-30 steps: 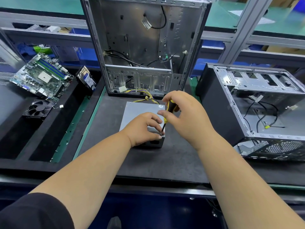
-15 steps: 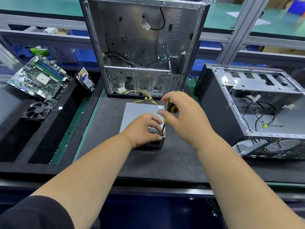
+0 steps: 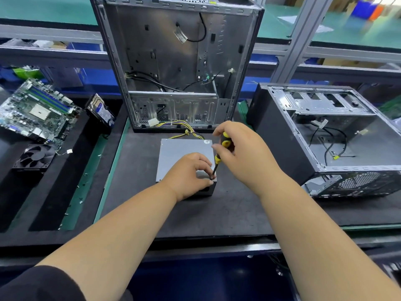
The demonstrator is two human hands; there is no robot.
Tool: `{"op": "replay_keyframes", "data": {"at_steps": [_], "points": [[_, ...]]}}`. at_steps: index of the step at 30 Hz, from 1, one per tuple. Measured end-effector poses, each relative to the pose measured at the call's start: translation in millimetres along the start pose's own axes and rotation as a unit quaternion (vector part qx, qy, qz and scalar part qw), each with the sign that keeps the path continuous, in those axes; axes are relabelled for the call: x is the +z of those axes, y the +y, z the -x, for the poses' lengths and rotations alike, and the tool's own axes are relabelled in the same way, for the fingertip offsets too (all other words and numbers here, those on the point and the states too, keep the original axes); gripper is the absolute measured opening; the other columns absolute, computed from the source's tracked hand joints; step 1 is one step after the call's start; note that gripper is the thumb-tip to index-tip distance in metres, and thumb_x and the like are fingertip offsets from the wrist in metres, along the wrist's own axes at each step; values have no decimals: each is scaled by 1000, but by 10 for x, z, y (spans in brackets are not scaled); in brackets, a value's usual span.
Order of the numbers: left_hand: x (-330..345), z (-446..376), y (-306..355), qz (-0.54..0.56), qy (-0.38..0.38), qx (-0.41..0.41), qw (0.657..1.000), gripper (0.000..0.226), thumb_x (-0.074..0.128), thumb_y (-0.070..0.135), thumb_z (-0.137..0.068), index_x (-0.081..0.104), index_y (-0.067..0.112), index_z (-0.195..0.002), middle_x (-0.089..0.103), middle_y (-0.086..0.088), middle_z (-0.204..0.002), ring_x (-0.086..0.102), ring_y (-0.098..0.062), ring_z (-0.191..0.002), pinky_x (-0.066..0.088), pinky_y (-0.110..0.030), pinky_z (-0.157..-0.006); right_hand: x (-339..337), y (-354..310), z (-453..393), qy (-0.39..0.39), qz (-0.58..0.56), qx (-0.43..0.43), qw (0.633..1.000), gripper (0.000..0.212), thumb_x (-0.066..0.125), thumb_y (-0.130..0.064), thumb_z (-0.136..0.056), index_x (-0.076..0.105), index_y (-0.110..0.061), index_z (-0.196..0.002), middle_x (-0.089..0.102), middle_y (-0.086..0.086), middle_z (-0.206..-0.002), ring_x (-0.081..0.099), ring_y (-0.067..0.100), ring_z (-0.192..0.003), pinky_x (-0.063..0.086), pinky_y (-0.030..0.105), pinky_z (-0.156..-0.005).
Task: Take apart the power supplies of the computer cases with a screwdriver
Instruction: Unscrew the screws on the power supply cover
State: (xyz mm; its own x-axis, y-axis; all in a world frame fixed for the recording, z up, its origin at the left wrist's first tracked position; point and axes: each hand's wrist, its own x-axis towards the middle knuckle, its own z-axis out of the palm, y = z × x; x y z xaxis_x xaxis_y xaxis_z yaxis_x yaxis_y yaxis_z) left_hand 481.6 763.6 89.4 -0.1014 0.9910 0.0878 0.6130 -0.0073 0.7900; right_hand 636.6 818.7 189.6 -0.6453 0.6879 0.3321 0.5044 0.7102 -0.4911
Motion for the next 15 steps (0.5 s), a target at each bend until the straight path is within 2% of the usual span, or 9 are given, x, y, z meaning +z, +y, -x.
{"op": "replay_keyframes", "data": {"at_steps": [4, 6, 10, 13, 15], "points": [[0, -31, 12, -14, -15, -17, 1000, 18, 84, 15, -72, 71, 26, -68, 58, 12, -101, 56, -8, -102, 45, -33, -97, -15, -23, 24, 9, -4, 7, 1000, 20, 64, -14, -93, 62, -18, -113, 55, -11, -98, 50, 8, -81, 47, 28, -74], [-12, -36, 9, -13, -14, -22, 1000, 22, 85, 15, -72, 68, 29, -65, 57, 11, -98, 56, -7, -99, 46, -31, -95, -23, -36, 44, 29, -12, 5, 999, 21, 64, -12, -92, 63, -17, -113, 57, -9, -96, 52, 10, -81, 49, 31, -74], [-67, -62, 18, -1, 3, -24, 1000, 27, 83, 17, -75, 65, 35, -67, 58, 9, -95, 58, -8, -94, 47, -29, -90, -59, -34, 64, 101, -46, 19, 994, 18, 66, -10, -91, 63, -15, -109, 60, -5, -93, 57, 12, -84, 47, 28, -76], [-129, -78, -12, 11, 12, -40, 999, 25, 77, 18, -82, 61, 34, -71, 60, 13, -85, 57, -5, -77, 47, -25, -77, -50, -31, 55, 133, -78, 75, 985, 11, 68, -16, -92, 62, -19, -100, 62, -7, -90, 62, 15, -86, 50, 32, -77], [-201, -66, -42, 47, 25, -55, 997, 24, 72, 16, -87, 60, 32, -74, 61, 21, -73, 52, 0, -66, 43, -18, -68, -15, -41, 45, 143, -112, 127, 975, 11, 70, -22, -91, 60, -21, -94, 63, -11, -82, 59, 7, -77, 47, 25, -69]]}}
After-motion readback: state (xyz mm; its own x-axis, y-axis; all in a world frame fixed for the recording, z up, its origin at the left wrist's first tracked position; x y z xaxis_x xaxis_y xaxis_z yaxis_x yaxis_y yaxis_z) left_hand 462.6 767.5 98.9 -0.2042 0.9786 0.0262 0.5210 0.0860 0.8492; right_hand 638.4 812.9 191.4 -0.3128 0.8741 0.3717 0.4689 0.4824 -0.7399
